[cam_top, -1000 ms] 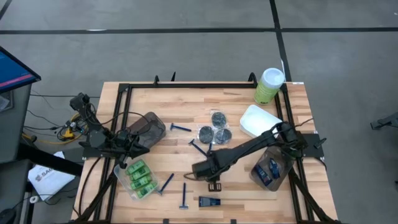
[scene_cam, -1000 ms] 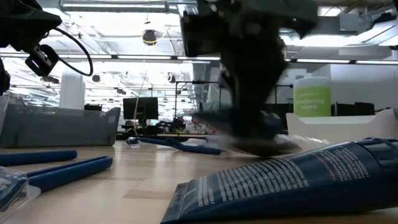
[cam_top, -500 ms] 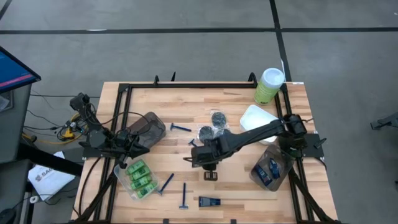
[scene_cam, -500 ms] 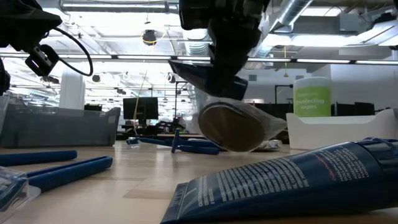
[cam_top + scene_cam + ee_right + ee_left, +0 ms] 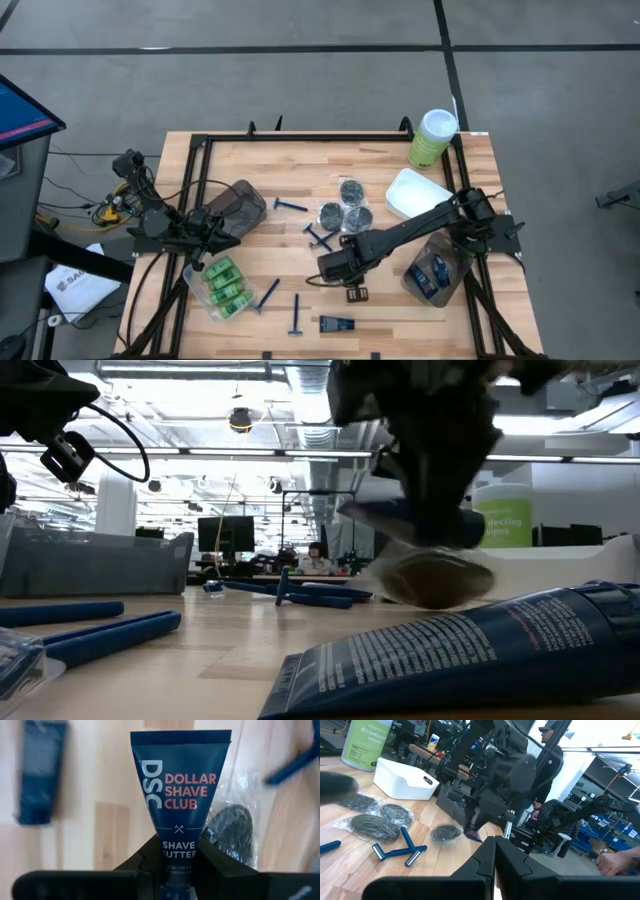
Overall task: Pick & Place Travel size toiletries
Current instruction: Put the blue shave cream into the right black bin
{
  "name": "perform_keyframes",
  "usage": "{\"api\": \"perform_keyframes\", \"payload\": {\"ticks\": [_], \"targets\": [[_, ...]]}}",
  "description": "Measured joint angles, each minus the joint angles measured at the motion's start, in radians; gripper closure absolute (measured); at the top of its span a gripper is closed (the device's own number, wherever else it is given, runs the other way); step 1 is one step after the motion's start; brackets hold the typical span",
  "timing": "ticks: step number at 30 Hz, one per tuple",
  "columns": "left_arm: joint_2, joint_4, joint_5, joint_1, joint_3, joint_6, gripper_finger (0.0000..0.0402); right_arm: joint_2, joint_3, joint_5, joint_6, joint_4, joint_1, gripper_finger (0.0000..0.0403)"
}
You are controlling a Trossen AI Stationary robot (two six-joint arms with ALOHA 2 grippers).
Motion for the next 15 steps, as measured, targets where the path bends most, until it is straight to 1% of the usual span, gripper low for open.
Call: {"api": "perform_keyframes", "payload": {"ticks": [3, 5, 9, 12, 15], "targets": [[0.000, 0.000, 0.000, 0.000, 0.000, 0.000, 0.0400, 0.016, -0.032, 0.022, 0.002, 0.033, 0.008, 0.0332], [0.000, 0.000, 0.000, 0.000, 0.000, 0.000, 0.0400, 0.017, -0.061, 0.031, 0.002, 0.001, 0.013, 0.0332], [0.005, 0.002, 0.000, 0.000, 0.000, 0.000, 0.0400, 0.015, -0.099, 0.025, 0.004, 0.023, 0.017, 0.0326], [0.008, 0.001, 0.000, 0.000, 0.000, 0.000, 0.0400, 0.017, -0.116, 0.021, 0.001, 0.057, 0.017, 0.0304], [0.014, -0.001, 0.000, 0.000, 0.000, 0.000, 0.0400, 0.016, -0.119, 0.020, 0.001, 0.080, 0.017, 0.0269]]}}
